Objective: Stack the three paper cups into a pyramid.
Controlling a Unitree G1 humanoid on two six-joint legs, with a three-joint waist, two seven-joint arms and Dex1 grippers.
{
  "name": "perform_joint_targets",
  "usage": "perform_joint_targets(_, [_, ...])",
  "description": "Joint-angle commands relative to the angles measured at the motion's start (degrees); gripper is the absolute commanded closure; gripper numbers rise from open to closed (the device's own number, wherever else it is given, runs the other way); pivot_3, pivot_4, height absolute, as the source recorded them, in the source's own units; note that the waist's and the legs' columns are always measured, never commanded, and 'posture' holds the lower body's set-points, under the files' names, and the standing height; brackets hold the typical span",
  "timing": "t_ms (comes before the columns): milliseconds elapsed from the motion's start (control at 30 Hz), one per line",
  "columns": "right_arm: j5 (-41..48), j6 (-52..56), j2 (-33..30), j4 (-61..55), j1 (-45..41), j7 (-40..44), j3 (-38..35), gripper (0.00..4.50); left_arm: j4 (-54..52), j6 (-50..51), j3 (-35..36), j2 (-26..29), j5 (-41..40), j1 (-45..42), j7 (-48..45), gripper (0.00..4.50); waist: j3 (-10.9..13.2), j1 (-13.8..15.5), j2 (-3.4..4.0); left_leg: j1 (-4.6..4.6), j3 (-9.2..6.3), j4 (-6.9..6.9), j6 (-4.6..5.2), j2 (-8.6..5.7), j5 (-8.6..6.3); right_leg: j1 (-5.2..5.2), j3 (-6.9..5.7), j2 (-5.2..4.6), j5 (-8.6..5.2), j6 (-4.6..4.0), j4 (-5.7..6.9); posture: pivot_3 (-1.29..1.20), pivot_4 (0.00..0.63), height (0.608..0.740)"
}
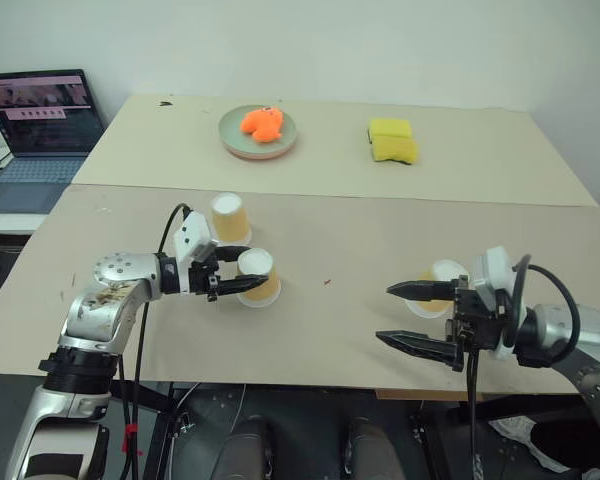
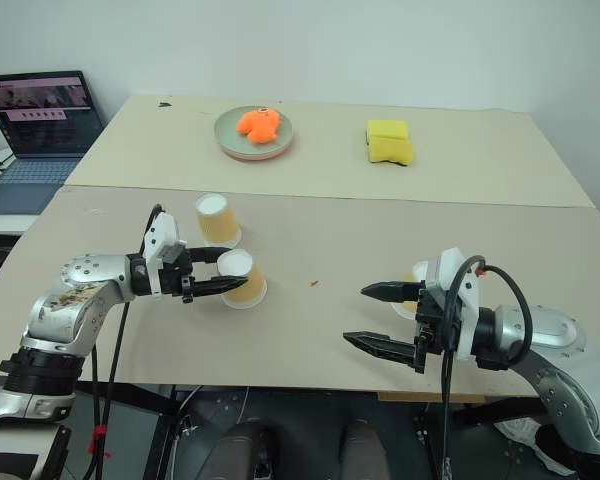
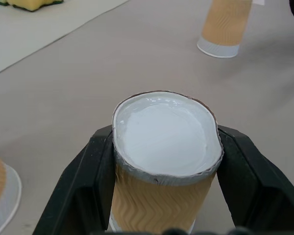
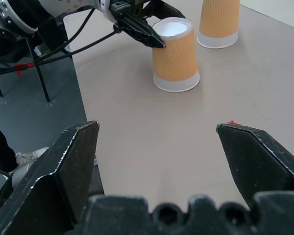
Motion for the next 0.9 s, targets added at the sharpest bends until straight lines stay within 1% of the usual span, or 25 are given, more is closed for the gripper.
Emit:
perform_joint_targets(33, [1.36, -0.64, 0.16, -1.15, -1.21, -0.38, -2.09, 0.00, 0.48, -2.12, -1.32, -2.09, 0.49, -3.50, -0.09, 1.83, 0.00, 0.09, 0.00, 0.00, 0.00, 0.00, 0.00, 0.00, 0.00, 0.00, 0.00, 0.00, 0.00, 0.00, 0.00, 0.00, 0.150, 0.673])
perform_joint_targets(200, [3.69, 0.19, 0.27, -1.64, -2.67, -1.20, -2.88, 0.00, 3.70, -3.95, -4.50, -6.85, 1.38, -9.06, -1.37, 1.83, 0.00, 0.06, -0.01, 0.00, -0.01, 0.02, 0.00, -0.02, 0.00, 0.02, -0.01, 0.00, 0.01, 0.01, 0.00, 0.00, 0.150, 0.673])
perform_joint_targets(367, [5.24, 0.96, -0.91, -3.94, -1.34, -1.31, -3.60, 0.00, 8.41, -5.26, -7.92, -12.65, 2.09, -15.10, -3.64, 1.83, 0.01, 0.09, -0.02, -0.03, -0.01, 0.02, 0.00, -0.05, 0.00, 0.02, -0.02, 0.00, 0.01, 0.01, -0.04, 0.00, 0.150, 0.673])
perform_joint_targets(433, [5.35, 1.20, -0.55, -5.82, 0.73, -3.06, -4.81, 0.00, 15.08, -8.14, -10.20, -17.49, 3.84, -19.63, -4.32, 1.83, 0.01, 0.11, -0.03, -0.03, -0.01, 0.02, 0.00, -0.04, 0.00, 0.02, -0.03, 0.00, 0.01, 0.01, -0.04, 0.00, 0.150, 0.673])
perform_joint_targets(533, [6.24, 1.37, -0.03, -7.87, 3.02, -5.31, -6.26, 0.00, 22.72, -10.70, -11.39, -22.29, 5.43, -24.18, -4.67, 1.83, 0.03, 0.79, -0.06, -0.04, -0.05, 0.06, 0.04, -0.10, -0.01, 0.09, -0.12, -0.01, 0.02, 0.03, -0.04, 0.00, 0.150, 0.673])
perform_joint_targets(700, [7.52, 1.31, 0.39, -9.96, 4.89, -8.09, -7.35, 0.00, 33.17, -16.84, -12.14, -26.30, 8.76, -28.31, -5.62, 1.83, 0.04, -0.05, -0.08, -0.04, -0.02, 0.06, 0.08, -0.11, -0.04, 0.06, -0.03, 0.00, 0.03, 0.05, -0.07, 0.00, 0.150, 0.673])
perform_joint_targets(900, [8.05, 1.09, 0.37, -11.39, 6.72, -10.25, -7.94, 0.00, 43.13, -22.59, -11.57, -28.09, 11.96, -31.52, -6.12, 1.83, 0.05, 0.04, -0.09, -0.06, -0.03, 0.05, 0.08, -0.08, -0.03, 0.02, -0.04, -0.01, 0.03, 0.05, -0.03, 0.00, 0.150, 0.673])
